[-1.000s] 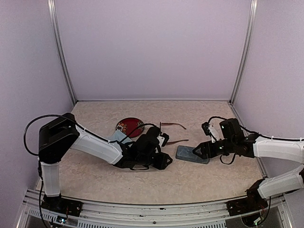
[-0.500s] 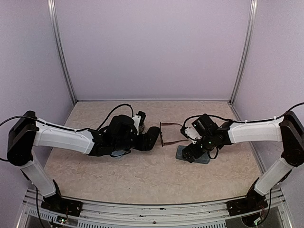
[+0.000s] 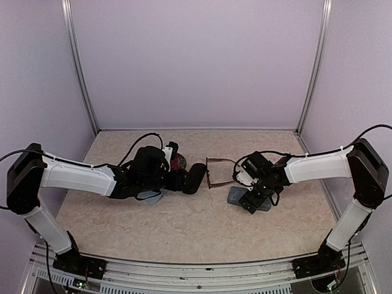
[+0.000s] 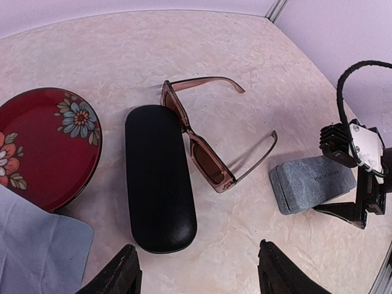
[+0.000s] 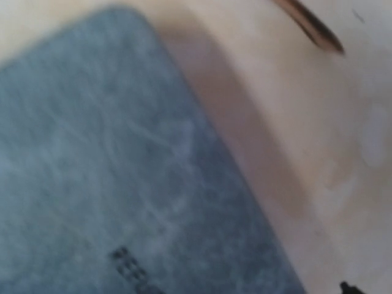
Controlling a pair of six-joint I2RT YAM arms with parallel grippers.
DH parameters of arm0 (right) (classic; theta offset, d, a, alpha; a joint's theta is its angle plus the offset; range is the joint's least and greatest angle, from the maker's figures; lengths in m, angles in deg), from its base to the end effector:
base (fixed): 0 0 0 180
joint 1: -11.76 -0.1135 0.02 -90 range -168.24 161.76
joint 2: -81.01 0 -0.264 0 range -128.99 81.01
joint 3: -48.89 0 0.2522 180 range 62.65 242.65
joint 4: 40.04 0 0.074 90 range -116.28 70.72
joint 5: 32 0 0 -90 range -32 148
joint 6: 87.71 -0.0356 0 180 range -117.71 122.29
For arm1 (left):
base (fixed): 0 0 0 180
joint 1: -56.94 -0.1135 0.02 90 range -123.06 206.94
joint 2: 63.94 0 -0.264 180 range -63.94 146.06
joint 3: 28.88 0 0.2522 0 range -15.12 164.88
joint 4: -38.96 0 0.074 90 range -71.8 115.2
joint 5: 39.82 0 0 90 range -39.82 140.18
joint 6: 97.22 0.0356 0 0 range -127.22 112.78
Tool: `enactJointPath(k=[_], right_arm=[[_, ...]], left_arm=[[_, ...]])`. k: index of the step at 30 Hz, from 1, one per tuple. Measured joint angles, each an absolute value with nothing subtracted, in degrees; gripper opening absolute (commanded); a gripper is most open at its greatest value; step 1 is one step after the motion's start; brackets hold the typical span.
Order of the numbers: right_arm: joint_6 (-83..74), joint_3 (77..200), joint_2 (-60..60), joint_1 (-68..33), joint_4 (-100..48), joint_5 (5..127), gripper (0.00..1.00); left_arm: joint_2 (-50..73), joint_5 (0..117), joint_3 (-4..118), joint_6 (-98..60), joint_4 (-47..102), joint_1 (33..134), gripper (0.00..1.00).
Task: Organize the sunglasses
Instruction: Move the case with the sunglasses to the center of the board.
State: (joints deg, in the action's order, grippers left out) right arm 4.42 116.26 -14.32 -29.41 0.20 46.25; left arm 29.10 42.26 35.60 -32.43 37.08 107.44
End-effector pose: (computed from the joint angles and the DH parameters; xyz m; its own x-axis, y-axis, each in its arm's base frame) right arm 0.2364 0.1971 0.1570 -0.6766 -0.6400 -0.3641 -0.6131 0.7635 -0.2028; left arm 0.2262 -0.2667 0.2012 -0.5849 0.0463 -0.8098 0.4858 0.8195 -0.3041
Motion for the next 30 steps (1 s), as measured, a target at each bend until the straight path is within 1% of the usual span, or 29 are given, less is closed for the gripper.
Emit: enactJointPath(k=[8,14,21,24,30], right_arm=[[6.15,114.23,-12.77,-26.44,0.72,40.53,1.00],[6.87,113.92,-11.59,-23.68,1.03,37.55,1.00],[6.72,113.83,-8.46,-25.85,0.68,37.95,1.00],[6.50,113.61,-6.50,-26.35,0.35,38.21,1.00],[6.28,113.59,-4.24,-26.48,-0.44,38.43,1.00]], left_arm=[[31.00,42.22,36.32,-31.25,36.29,105.76,0.64],[36.18,42.26,41.02,-30.92,34.83,105.72,0.65],[44.11,42.89,49.28,-30.70,31.22,105.72,0.69],[46.67,43.07,51.51,-30.70,29.91,105.72,0.72],[50.36,41.76,54.74,-30.70,26.74,105.72,0.74]])
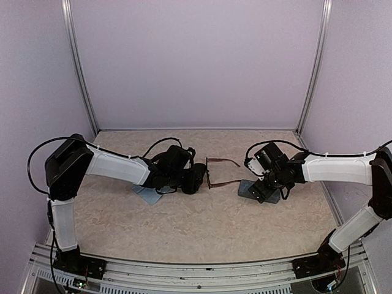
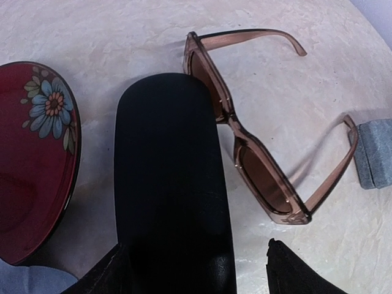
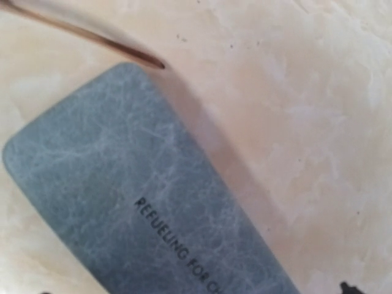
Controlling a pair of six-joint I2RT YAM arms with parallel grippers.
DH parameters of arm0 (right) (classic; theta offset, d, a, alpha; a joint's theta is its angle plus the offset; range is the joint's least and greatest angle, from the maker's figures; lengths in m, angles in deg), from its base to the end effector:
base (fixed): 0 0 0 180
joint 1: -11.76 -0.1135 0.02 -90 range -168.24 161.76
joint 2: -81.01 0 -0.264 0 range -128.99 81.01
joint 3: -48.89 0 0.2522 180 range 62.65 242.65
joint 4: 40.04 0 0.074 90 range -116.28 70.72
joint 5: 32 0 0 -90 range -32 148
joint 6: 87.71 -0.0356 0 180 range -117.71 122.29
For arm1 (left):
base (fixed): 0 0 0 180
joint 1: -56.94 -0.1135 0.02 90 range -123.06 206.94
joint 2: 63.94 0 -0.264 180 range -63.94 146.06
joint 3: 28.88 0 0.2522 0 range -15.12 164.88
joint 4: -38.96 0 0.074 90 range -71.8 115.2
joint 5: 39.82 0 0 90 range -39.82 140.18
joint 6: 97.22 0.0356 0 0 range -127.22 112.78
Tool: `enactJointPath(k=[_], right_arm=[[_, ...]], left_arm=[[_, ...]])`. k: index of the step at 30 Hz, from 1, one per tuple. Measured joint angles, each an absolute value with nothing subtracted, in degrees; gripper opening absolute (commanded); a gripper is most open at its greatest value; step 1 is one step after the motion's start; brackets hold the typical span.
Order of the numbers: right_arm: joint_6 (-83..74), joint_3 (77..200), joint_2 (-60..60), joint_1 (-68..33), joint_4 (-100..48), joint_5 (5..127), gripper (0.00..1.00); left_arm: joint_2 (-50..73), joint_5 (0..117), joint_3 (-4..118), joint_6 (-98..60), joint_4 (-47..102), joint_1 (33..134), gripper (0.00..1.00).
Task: Organize the sunglasses
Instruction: Move the case with the sunglasses to the center of the board.
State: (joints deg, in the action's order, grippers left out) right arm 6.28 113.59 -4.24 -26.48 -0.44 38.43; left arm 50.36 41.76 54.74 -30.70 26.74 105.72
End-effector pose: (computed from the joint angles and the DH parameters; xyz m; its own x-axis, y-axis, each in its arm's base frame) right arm 0.2334 0.1688 0.1948 -0.6481 -0.5942 -0.4763 -0.4986 0.8038 -0.3244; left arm 0.2843 -0.3167 0.1511 -0.6797 0.1778 -0.7116 0.4389 0.8759 -0.2004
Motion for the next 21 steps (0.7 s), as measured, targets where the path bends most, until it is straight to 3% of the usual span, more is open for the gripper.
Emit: enactJointPath(k=[14,21], right_arm=[[6.06,113.59,-4.27,-26.48,-0.83,39.33,1.00],[6.04,113.59,-4.29,-26.48,-0.85,39.83,1.00]], left_arm=[[54.98,39.46,56.62,-30.00,24.84,105.72,0.73],[54.93,39.44,56.25,-29.98,25.06,105.72,0.55]])
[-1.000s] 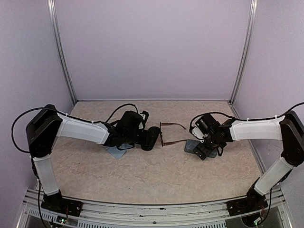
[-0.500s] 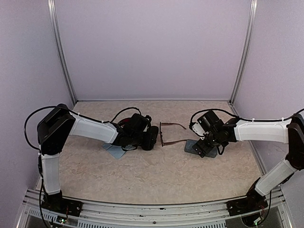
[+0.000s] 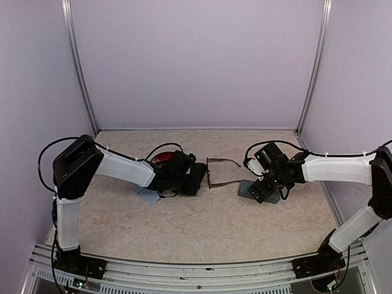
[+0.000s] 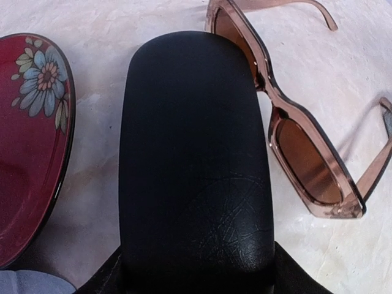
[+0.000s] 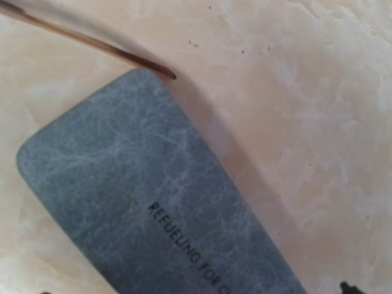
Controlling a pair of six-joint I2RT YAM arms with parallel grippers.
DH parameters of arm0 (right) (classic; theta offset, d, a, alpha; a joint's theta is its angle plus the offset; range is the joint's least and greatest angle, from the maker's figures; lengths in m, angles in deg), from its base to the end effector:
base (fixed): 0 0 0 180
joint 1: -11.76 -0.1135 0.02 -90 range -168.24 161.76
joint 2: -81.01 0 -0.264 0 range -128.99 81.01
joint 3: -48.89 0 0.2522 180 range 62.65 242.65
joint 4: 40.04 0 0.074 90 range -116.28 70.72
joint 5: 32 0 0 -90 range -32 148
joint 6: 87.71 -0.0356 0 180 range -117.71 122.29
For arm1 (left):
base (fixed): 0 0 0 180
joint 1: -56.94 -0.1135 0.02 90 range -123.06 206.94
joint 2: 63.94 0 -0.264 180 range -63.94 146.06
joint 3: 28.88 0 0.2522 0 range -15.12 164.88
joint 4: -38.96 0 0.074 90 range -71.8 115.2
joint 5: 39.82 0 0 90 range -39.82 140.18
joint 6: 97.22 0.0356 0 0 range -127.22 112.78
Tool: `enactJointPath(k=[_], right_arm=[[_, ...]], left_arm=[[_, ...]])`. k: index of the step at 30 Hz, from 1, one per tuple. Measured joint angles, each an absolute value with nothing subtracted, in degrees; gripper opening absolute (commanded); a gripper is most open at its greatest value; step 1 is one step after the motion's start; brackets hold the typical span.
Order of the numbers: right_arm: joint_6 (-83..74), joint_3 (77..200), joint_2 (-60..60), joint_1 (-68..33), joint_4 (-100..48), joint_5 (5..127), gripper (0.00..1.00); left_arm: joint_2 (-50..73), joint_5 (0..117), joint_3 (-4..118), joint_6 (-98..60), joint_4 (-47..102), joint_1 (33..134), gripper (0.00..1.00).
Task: Organize the sunglasses
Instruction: Move the case with the sunglasses to the center of the board.
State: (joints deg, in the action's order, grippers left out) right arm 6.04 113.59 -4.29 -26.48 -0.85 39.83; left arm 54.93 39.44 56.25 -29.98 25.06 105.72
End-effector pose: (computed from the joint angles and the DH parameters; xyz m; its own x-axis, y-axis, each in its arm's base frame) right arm 0.2336 0.1700 0.1947 -0.6469 -0.5889 -0.4845 -0.5083 0.8066 -0.3018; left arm 0.2887 -0.3195 0.1241 -0.7029 0.2255 -0.6746 0.4168 0.8991 -0.1337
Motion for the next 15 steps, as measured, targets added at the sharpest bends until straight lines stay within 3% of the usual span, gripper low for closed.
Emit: enactJointPath(k=[6,15], right_arm=[[5.78,113.59,-4.09,-26.48,-0.96,40.77,1.00],[5.19,113.57,0.98,-26.77,-2.86,44.37,1.00]], left_arm=[[50.17,39.96,49.78,-29.83,26.09,105.72,0.41],[32.03,45.56,32.23,-29.83,27.83,105.87,0.38]])
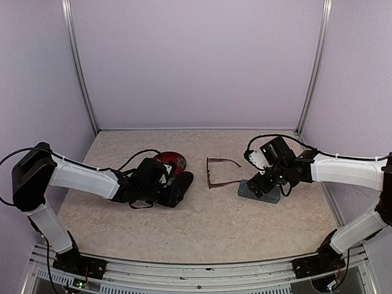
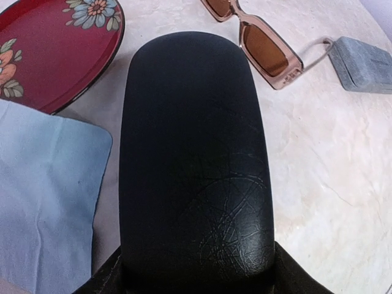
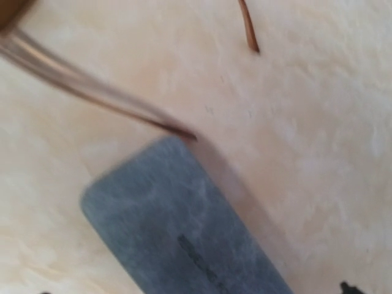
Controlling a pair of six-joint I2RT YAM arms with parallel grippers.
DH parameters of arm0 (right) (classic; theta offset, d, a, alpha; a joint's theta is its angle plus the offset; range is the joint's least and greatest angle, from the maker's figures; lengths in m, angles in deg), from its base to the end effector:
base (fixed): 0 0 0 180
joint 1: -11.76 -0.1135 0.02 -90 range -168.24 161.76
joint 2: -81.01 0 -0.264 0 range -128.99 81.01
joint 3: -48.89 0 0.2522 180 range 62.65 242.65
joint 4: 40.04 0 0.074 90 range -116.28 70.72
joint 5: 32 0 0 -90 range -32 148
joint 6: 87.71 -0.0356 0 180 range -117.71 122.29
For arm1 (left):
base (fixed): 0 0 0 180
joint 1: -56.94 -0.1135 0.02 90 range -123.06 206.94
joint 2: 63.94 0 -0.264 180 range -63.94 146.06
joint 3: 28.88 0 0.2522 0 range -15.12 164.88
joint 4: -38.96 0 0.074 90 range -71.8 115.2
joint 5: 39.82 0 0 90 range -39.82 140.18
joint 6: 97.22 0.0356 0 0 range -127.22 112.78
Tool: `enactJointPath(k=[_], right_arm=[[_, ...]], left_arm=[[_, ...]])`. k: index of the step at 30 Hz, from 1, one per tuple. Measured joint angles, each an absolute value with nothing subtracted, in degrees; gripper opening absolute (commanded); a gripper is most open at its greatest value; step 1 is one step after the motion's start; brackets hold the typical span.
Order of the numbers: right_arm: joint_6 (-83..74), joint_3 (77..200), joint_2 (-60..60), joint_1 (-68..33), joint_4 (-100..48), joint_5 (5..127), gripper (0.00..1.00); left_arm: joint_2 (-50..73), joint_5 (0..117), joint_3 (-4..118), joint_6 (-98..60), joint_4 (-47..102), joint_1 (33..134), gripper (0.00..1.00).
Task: Organize the sunglasses
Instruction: Move the case with the sunglasses to the center of the board, then place the sunglasses case at the center of the board.
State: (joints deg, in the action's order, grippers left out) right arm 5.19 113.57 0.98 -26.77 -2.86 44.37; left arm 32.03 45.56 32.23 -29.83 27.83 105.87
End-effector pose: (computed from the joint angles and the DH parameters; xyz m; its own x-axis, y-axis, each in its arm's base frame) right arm 0.2271 0.1701 0.2206 -0.5951 -0.5367 -0.5981 -0.5240 0.8235 -0.2176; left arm 0.2193 -0.2473 0.1532 -0.7110 0.2326 -0.6637 0.4781 0.8519 -0.2136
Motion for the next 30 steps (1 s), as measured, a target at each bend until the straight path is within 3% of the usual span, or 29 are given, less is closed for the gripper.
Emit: enactJointPath(k=[11,22,30], right_arm=[[2.76,111.89,4.21,-26.81,-8.83,49.99,1.00],[1.32,111.21,4.30,-26.81,-11.19,51.37,1.00],[1.12,110.07,3.89,-26.83,-11.65,51.81,1.00]], left_arm=[[22.61,52.86,22.18,-30.20,29.36,109.21,0.39],[27.85,51.77,23.51,-31.40,30.33,112.71,0.40],[34.32,42.92,29.43,-34.46,28.99,117.96,0.58]])
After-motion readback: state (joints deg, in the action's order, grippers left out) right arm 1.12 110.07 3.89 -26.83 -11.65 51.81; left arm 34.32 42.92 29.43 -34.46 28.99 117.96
